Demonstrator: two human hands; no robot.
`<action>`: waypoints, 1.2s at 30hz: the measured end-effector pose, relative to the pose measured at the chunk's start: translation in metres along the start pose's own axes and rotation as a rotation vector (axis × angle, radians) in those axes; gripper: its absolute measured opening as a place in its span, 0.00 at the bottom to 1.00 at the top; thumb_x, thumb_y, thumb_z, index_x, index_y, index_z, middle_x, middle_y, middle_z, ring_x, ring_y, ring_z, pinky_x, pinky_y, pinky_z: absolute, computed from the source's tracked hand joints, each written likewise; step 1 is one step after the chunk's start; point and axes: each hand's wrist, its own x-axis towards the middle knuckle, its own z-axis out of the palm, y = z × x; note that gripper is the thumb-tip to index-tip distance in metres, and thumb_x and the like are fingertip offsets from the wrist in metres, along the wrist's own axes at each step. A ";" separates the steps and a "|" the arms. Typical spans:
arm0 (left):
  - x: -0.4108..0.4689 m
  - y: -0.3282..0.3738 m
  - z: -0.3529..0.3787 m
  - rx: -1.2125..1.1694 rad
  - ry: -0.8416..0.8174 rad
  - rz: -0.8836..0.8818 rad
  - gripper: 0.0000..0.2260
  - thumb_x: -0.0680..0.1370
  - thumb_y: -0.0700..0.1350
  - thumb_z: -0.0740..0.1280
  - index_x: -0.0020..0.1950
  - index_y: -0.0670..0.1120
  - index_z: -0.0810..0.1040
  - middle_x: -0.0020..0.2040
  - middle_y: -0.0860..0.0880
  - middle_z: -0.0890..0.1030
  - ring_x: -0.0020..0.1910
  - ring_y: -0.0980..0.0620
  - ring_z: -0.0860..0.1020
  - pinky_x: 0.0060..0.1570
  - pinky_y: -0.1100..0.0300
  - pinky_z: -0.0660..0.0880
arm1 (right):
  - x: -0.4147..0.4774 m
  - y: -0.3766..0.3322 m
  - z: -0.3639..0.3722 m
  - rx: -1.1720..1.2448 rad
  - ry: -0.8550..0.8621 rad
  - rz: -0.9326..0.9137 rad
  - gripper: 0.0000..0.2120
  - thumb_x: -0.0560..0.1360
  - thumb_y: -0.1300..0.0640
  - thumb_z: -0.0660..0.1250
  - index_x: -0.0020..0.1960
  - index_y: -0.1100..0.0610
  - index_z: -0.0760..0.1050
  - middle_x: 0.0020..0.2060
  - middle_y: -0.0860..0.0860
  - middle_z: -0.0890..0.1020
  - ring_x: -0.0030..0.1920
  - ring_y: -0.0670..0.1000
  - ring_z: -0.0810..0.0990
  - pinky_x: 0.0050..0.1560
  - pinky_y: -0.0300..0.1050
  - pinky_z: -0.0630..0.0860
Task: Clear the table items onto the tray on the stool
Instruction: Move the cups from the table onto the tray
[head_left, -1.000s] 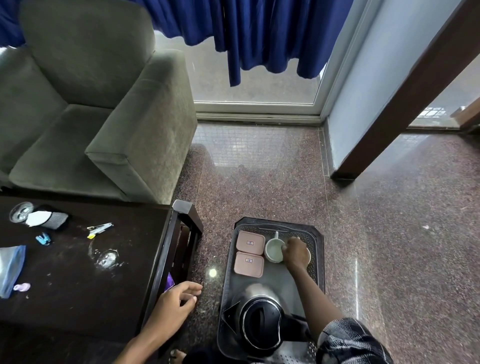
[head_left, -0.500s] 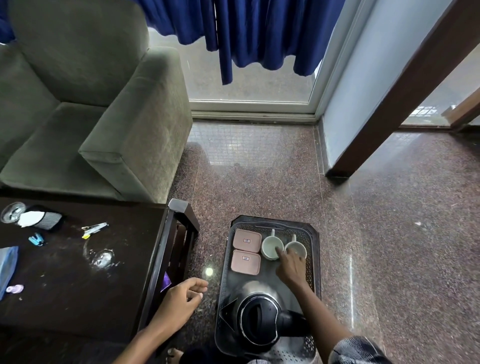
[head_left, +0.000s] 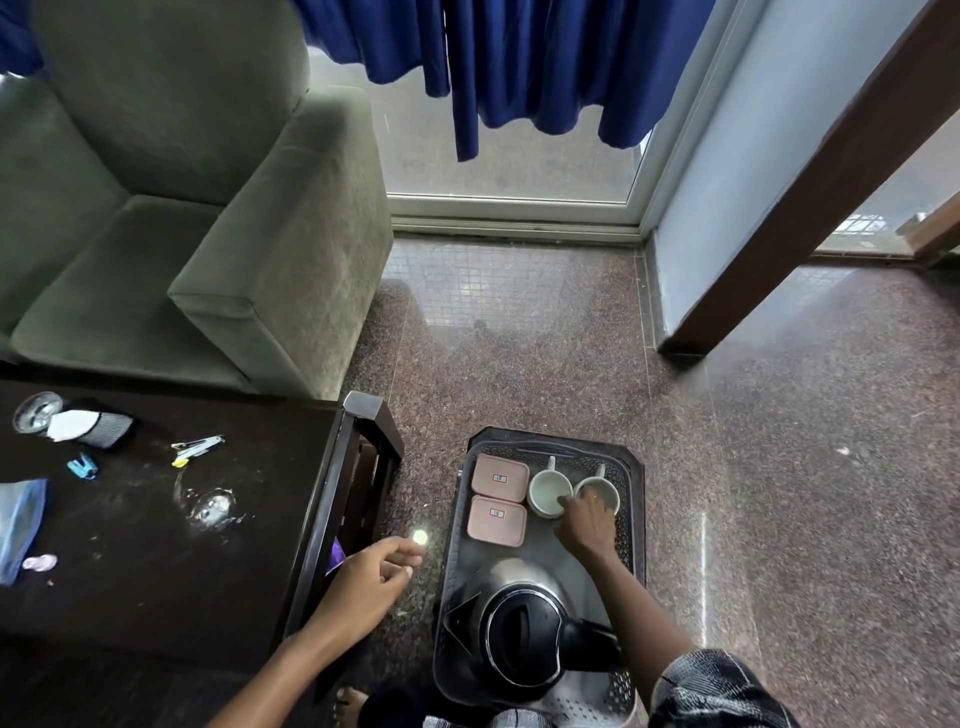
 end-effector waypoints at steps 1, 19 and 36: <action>0.001 0.002 -0.001 0.000 0.000 0.008 0.15 0.76 0.36 0.64 0.47 0.58 0.76 0.47 0.53 0.83 0.42 0.57 0.79 0.44 0.70 0.73 | -0.001 0.001 0.000 -0.014 0.001 -0.007 0.19 0.73 0.61 0.57 0.63 0.55 0.73 0.59 0.61 0.74 0.62 0.61 0.72 0.60 0.52 0.70; 0.018 0.026 -0.001 0.030 -0.037 0.078 0.11 0.77 0.39 0.62 0.54 0.53 0.76 0.50 0.54 0.81 0.45 0.57 0.78 0.44 0.69 0.73 | -0.009 0.019 -0.008 -0.113 -0.001 -0.194 0.25 0.77 0.63 0.51 0.71 0.47 0.64 0.61 0.55 0.78 0.62 0.55 0.75 0.60 0.51 0.65; 0.002 0.006 -0.020 -0.157 0.033 0.074 0.10 0.77 0.37 0.63 0.53 0.50 0.77 0.51 0.52 0.81 0.50 0.56 0.79 0.46 0.70 0.73 | -0.088 -0.097 -0.051 0.304 0.151 -0.194 0.13 0.72 0.58 0.61 0.55 0.54 0.79 0.50 0.55 0.84 0.52 0.57 0.82 0.47 0.47 0.76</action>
